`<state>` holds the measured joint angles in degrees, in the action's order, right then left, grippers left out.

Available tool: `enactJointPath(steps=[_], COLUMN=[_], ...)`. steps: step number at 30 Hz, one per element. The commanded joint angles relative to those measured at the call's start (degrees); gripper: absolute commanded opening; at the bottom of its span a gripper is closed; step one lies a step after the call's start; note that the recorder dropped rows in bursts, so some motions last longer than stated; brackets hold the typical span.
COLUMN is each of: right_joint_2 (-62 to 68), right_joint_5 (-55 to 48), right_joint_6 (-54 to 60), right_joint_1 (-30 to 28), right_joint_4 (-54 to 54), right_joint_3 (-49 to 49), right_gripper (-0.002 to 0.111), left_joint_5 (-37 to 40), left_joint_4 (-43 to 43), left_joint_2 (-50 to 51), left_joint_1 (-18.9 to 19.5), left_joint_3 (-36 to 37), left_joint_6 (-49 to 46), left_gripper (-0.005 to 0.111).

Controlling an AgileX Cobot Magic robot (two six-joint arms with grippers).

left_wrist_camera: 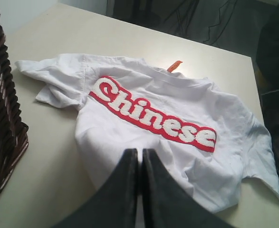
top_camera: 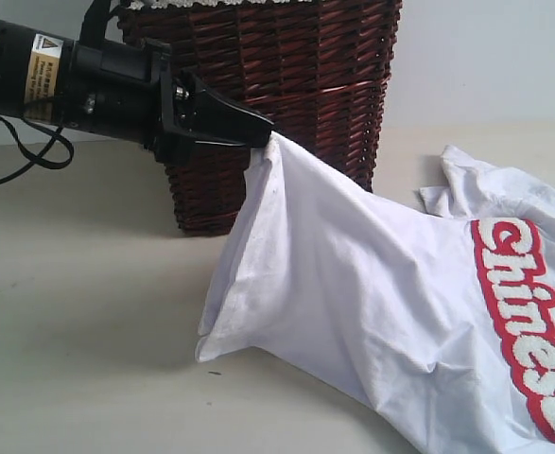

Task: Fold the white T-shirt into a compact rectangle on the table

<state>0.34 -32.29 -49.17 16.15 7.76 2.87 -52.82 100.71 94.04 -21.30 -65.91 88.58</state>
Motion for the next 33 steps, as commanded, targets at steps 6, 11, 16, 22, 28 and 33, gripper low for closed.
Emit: enactJointPath(steps=[6,11,16,22,28,33], right_joint_2=[-0.3,-0.3,-0.3,-0.3,-0.3,-0.3], right_joint_5=[15.3,15.3,15.0,14.9,14.9,14.9], right_joint_6=[0.0,-0.1,-2.7,-2.4,-2.4,-2.4], right_joint_1=[0.1,0.1,0.1,0.1,0.1,0.0], right_joint_4=[-3.1,-3.2,-15.2,-20.9,-20.9,-20.9], right_joint_3=[-2.9,-2.9,-2.9,-2.9,-2.9,-2.9], right_gripper=[0.0,0.0,0.0,0.0,0.0,0.0], left_joint_5=[0.0,0.2,0.2,0.1,0.1,0.1], left_joint_4=[-0.8,-0.8,-0.8,-0.8,-0.8,-0.8], left_joint_2=[-0.6,-0.7,-0.7,-0.7,-0.7,-0.7], left_joint_1=[0.2,0.2,0.2,0.2,0.2,0.2], left_joint_3=[-0.3,-0.3,-0.3,-0.3,-0.3,-0.3], left_joint_6=[-0.2,-0.2,-0.2,-0.3,-0.3,-0.3], left_gripper=[0.0,0.0,0.0,0.0,0.0,0.0])
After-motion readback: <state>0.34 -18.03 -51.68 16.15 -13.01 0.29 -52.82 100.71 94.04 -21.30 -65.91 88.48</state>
